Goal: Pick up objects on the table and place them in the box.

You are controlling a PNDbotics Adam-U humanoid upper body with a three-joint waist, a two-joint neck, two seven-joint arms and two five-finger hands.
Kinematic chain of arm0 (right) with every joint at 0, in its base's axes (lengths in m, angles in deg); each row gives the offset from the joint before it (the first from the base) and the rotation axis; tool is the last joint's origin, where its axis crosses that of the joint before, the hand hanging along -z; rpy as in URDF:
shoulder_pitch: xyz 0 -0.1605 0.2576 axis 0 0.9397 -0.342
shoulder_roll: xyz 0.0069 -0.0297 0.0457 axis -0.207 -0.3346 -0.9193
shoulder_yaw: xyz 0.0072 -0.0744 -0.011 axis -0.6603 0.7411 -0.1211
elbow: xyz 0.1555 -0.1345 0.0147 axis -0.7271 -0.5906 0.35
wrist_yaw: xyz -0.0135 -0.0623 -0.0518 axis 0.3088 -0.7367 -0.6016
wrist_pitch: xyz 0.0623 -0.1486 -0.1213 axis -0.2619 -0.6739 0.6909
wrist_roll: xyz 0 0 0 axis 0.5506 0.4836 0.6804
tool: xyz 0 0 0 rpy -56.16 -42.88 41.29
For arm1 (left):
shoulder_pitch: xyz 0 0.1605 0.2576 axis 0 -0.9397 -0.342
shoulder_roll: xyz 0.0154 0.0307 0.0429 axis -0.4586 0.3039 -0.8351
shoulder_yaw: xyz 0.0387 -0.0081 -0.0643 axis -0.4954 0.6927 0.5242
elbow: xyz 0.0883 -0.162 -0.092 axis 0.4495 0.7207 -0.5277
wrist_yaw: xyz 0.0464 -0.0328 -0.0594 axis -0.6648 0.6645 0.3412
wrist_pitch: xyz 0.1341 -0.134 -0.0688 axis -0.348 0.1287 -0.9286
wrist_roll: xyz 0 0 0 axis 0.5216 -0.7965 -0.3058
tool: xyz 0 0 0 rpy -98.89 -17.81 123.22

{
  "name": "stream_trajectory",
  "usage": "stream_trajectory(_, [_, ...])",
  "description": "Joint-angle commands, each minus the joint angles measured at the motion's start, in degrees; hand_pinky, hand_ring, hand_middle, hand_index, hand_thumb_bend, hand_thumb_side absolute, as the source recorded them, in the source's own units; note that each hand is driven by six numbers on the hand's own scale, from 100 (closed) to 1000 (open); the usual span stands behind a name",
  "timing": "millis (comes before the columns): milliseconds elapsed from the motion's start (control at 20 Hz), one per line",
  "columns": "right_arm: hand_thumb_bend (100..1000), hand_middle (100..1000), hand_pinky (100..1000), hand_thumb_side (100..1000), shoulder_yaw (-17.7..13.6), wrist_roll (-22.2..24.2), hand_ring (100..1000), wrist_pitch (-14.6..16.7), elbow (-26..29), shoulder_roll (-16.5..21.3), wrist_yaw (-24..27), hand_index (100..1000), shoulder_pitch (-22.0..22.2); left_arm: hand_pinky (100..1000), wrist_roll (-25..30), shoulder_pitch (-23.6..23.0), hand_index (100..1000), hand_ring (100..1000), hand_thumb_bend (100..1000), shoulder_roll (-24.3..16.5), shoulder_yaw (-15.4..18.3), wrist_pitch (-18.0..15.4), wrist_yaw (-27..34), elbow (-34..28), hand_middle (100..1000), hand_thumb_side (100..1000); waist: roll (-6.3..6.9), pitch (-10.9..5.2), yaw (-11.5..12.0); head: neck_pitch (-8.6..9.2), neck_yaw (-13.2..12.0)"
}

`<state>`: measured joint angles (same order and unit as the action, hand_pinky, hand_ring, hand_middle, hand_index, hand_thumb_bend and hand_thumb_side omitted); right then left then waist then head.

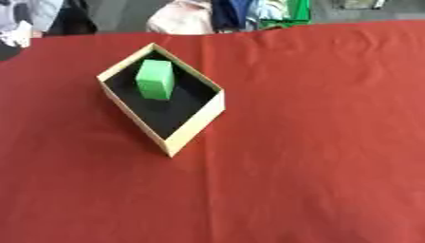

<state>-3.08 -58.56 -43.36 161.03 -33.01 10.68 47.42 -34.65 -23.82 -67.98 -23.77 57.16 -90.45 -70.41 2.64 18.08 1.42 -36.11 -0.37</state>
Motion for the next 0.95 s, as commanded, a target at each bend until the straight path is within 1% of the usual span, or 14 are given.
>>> stream_trajectory(50, [100,745,767,100,-0.76,-0.37,724,0.02,0.94,1.7,-0.55,730,-0.91,586,-2.96,-2.02,857,688,100,-1.47,2.81,-0.38,2.99,-5.43,683,100,-1.11,-1.05,0.27,0.62,0.0])
stream_trajectory(250, [100,745,768,100,-0.88,-0.59,723,0.1,0.94,1.63,-0.54,730,-1.08,593,-6.41,-7.28,848,690,100,0.27,5.05,-1.73,6.44,-11.04,680,102,-1.69,-0.7,0.71,0.72,-0.31])
stream_trajectory(450, [100,744,775,100,-1.03,-0.89,722,0.27,0.94,1.39,-0.59,730,-1.06,597,-10.07,-11.61,847,687,100,2.3,6.05,-2.85,10.1,-16.98,677,100,-2.12,-0.51,0.98,1.0,-0.52])
stream_trajectory(700, [100,744,780,100,-1.15,-1.16,723,0.44,0.94,1.08,-0.7,730,-1.07,595,-14.72,-15.43,841,678,106,4.39,6.13,-2.08,14.75,-24.54,667,112,-2.45,-0.48,1.1,1.54,-0.73])
stream_trajectory(850, [100,744,780,100,-1.21,-1.27,723,0.5,0.94,0.94,-0.72,730,-0.94,592,-16.69,-17.11,835,668,100,5.43,6.18,-0.27,17.29,-28.54,658,121,-2.54,-0.53,1.19,1.73,-0.76])
stream_trajectory(950, [100,744,779,100,-1.26,-1.33,723,0.5,0.94,0.92,-0.73,730,-0.87,590,-16.74,-17.59,832,665,100,5.76,6.62,0.73,19.13,-29.47,655,126,-2.58,-0.59,1.24,1.81,-0.73])
